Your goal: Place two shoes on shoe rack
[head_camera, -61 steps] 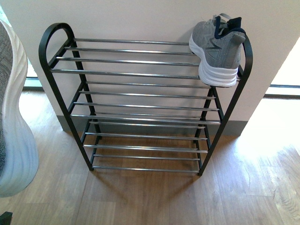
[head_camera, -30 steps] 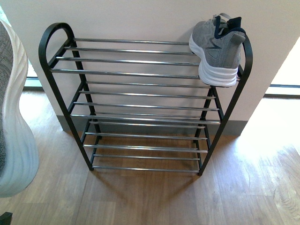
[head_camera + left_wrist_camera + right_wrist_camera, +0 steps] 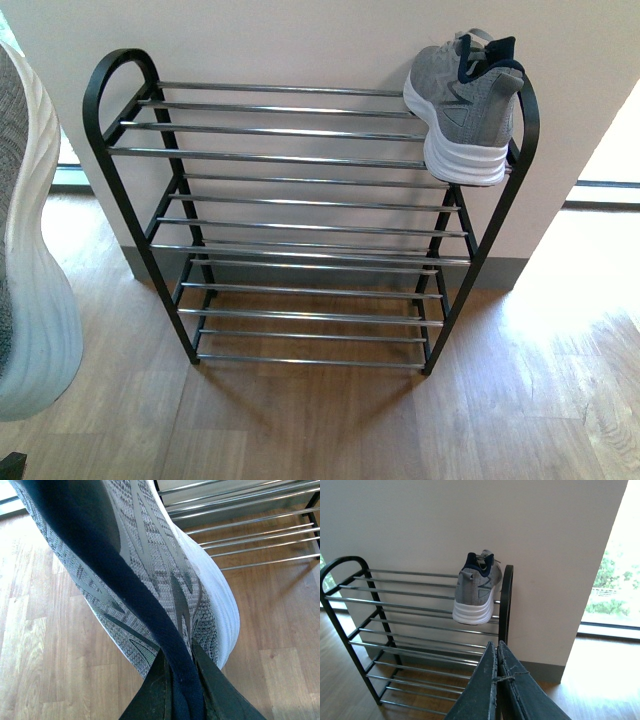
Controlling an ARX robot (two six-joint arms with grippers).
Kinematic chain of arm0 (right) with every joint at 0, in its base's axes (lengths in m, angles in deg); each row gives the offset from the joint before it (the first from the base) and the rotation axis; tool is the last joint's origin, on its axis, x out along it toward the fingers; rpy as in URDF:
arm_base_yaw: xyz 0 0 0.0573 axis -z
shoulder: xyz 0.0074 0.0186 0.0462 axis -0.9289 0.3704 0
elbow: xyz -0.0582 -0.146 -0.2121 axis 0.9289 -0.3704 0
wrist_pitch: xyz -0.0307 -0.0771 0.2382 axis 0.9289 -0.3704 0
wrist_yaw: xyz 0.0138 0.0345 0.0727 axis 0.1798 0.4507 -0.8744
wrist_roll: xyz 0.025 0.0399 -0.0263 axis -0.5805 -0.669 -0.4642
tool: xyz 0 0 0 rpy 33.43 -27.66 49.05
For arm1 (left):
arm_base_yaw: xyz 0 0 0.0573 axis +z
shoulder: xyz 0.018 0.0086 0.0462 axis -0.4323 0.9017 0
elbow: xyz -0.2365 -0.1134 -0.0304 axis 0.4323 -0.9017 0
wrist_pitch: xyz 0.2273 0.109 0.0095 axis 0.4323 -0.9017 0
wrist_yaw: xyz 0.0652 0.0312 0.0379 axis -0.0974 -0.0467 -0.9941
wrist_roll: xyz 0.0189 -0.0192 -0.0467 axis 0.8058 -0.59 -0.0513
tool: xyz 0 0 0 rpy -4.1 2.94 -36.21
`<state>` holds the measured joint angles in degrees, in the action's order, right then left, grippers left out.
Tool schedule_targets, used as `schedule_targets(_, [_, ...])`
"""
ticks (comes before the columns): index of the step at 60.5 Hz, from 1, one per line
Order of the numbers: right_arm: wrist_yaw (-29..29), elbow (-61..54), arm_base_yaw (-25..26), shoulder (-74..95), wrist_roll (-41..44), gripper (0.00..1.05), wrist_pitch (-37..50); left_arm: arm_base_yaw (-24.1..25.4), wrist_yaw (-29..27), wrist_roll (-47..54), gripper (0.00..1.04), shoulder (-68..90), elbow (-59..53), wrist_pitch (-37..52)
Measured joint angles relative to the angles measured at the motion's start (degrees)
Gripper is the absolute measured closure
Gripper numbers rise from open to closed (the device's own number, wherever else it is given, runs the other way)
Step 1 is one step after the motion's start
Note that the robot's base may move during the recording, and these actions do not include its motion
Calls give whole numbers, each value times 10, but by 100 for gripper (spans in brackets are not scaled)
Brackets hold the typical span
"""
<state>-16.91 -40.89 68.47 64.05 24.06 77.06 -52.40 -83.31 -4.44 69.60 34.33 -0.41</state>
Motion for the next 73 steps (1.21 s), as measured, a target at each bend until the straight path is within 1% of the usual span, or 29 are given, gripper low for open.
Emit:
schedule_targets(4, [0,0,0,-19,0,103,-15,0,0,0,102,0,0,0])
schedule_targets(8, [0,0,0,-69,0,103,-89,0,1,0,102,0,0,0])
schedule_targets(10, [0,0,0,-86,0,103,-99,0,0,0,102,0,0,0])
schedule_targets(41, [0,0,-1,-102,0,103,-104,0,0,0,102,0,0,0])
schedule_targets(43, [0,0,-1,-102,0,101,-104,0,0,0,102,0,0,0])
schedule_targets(44, [0,0,-1,-102,0,96,-104,0,0,0,102,0,0,0])
schedule_targets(45, [0,0,-1,-102,0,95,-104,0,0,0,102,0,0,0])
schedule_targets(46, [0,0,-1,-102,0,91,-104,0,0,0,102,0,0,0])
schedule_targets(50, [0,0,-1,-102,0,81,-104,0,1,0,102,0,0,0])
schedule_targets(51, [0,0,-1,-102,0,77,-104,0,1,0,102,0,0,0])
schedule_targets(52, [0,0,-1,-102,0,76,-104,0,1,0,102,0,0,0])
schedule_targets(54, [0,0,-1,-102,0,68,-104,0,1,0,102,0,0,0])
schedule_targets(55, [0,0,-1,-102,0,67,-104,0,0,0,102,0,0,0])
schedule_targets(56, [0,0,-1,-102,0,62,-104,0,0,0,102,0,0,0])
schedule_targets(62, [0,0,-1,-103,0,42,-105,0,0,0,102,0,0,0])
schedule_targets(63, [0,0,-1,-103,0,41,-105,0,0,0,102,0,0,0])
schedule_targets(64, [-1,0,-1,-103,0,36,-105,0,0,0,102,0,0,0])
schedule_targets(73, [-2,0,-1,-103,0,13,-105,1,-9,-2,102,0,0,0])
